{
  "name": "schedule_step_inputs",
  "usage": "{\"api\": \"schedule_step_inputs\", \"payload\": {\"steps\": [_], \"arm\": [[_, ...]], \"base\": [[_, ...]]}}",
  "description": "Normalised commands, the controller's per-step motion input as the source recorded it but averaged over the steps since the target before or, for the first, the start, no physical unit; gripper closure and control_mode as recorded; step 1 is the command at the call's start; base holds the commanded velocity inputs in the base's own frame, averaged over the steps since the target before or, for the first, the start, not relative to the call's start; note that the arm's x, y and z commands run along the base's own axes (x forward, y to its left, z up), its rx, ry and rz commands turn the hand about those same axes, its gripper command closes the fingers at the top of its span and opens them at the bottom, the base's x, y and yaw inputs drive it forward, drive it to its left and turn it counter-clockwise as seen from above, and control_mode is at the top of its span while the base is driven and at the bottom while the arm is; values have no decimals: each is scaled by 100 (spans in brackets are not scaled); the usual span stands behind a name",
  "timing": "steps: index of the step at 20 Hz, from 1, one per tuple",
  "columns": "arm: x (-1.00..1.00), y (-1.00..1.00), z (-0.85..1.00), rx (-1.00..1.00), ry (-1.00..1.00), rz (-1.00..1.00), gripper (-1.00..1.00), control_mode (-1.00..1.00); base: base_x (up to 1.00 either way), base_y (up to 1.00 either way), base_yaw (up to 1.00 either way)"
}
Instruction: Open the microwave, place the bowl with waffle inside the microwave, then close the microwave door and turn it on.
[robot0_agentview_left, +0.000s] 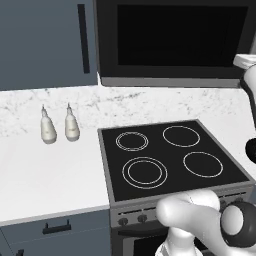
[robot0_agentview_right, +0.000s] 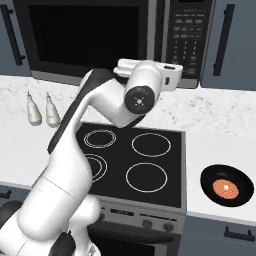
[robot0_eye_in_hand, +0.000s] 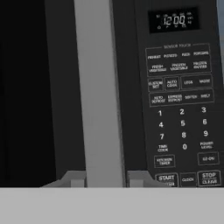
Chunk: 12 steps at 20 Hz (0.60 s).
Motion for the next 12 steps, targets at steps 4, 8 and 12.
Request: {"api": "schedule_step_inputs", "payload": {"steps": [4,8,12], "arm": [[-100,21,0,0,0,0,100,-100],[-100,35,0,-3,0,0,100,-100],[-100,40,0,-4,0,0,100,-100]], "base": [[0,0,0],[0,0,0],[0,0,0]]}}
